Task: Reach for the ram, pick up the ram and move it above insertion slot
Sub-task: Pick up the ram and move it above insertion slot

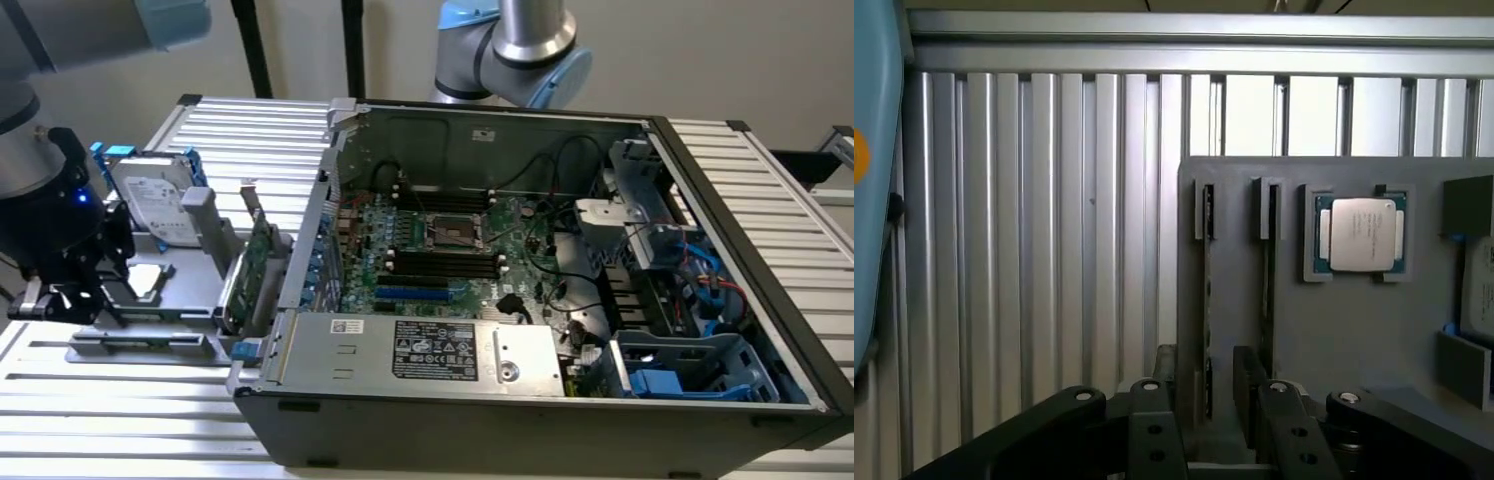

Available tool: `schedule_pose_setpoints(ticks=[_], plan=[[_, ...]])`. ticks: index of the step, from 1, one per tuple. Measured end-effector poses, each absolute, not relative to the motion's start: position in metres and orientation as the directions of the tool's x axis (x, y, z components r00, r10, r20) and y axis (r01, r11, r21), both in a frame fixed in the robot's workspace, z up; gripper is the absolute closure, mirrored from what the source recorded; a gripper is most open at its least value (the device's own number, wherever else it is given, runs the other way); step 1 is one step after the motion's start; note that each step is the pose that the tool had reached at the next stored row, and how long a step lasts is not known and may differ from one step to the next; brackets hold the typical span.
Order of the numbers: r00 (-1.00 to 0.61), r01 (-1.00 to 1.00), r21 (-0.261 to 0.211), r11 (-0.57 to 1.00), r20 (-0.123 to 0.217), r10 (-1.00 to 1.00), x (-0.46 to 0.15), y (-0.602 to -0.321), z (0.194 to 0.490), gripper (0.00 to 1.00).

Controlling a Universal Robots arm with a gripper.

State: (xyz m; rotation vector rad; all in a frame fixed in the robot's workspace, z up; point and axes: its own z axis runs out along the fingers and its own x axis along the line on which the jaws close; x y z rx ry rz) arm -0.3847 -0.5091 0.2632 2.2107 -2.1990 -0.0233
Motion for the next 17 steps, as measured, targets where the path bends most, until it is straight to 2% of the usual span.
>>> schedule_pose_setpoints(ticks=[17], plan=[[0.034,-0.999,0.027,-0.034,0.006,-0.999,-0.385,-0.510,0.232,0.64]])
